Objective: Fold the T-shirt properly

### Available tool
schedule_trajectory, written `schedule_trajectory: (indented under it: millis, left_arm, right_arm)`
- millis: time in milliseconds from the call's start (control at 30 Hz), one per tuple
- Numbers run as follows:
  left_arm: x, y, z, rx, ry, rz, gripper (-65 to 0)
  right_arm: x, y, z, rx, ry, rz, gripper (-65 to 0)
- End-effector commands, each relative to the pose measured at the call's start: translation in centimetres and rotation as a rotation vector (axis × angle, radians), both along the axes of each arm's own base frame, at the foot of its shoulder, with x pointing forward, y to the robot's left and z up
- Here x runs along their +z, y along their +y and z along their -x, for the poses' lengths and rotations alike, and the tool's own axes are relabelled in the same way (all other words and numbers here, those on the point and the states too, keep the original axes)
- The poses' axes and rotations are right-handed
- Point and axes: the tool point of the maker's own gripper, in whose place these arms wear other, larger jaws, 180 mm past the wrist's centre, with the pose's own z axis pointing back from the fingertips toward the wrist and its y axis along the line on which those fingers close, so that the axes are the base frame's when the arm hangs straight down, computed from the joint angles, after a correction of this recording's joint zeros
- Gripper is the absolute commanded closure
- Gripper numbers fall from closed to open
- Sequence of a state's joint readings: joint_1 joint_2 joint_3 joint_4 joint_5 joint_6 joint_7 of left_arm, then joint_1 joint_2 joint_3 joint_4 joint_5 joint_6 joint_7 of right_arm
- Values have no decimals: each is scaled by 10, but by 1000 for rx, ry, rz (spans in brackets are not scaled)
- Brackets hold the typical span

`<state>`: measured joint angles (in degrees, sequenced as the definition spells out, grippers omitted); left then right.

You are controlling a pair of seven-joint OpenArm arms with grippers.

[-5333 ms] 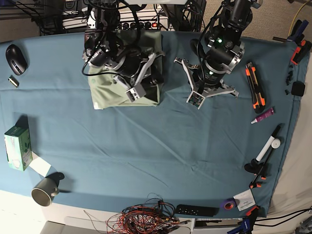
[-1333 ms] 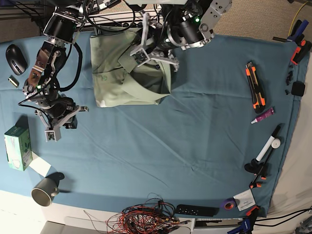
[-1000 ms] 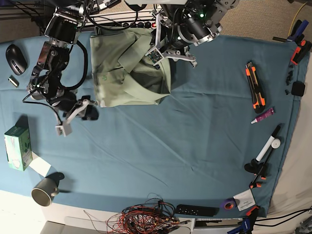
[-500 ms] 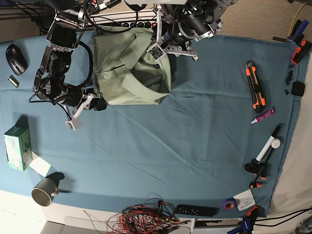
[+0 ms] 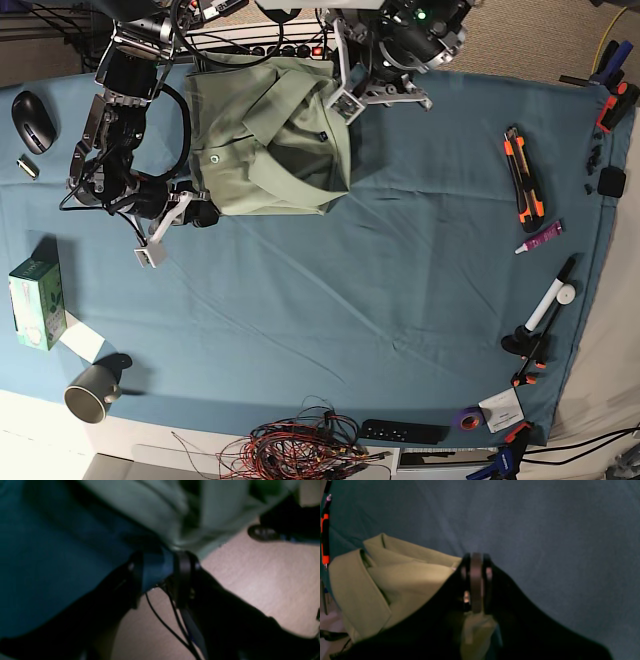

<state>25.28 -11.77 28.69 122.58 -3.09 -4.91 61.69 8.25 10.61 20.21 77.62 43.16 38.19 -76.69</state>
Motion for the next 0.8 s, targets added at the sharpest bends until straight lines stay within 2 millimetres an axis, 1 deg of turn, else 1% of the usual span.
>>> schedule_trajectory:
  millis: [0, 167, 300, 367, 467, 533, 600, 767]
  left_arm:
    - [9, -9, 1, 3, -10, 52, -214]
    - [12, -16, 6, 10, 1, 99, -214]
    - [14, -18, 4, 13, -14, 113, -214]
    - [15, -19, 2, 18, -18, 116, -232]
    - [17, -22, 0, 24, -25, 124, -288]
    - [17, -21, 0, 24, -26, 122, -295]
    - [14, -20, 0, 24, -25, 110, -295]
    - [-7, -11, 4, 54, 12, 46, -295]
  right_arm:
    - [8, -6, -6, 2, -23, 19, 0]
    - [8, -6, -6, 3, -22, 20, 0]
    - [8, -6, -6, 2, -21, 20, 0]
    - [8, -6, -6, 2, -21, 20, 0]
    - [8, -6, -6, 3, -21, 19, 0]
    - [8, -6, -6, 3, -21, 20, 0]
    - [8, -6, -6, 3, -21, 20, 0]
    - [7, -6, -5, 5, -16, 21, 0]
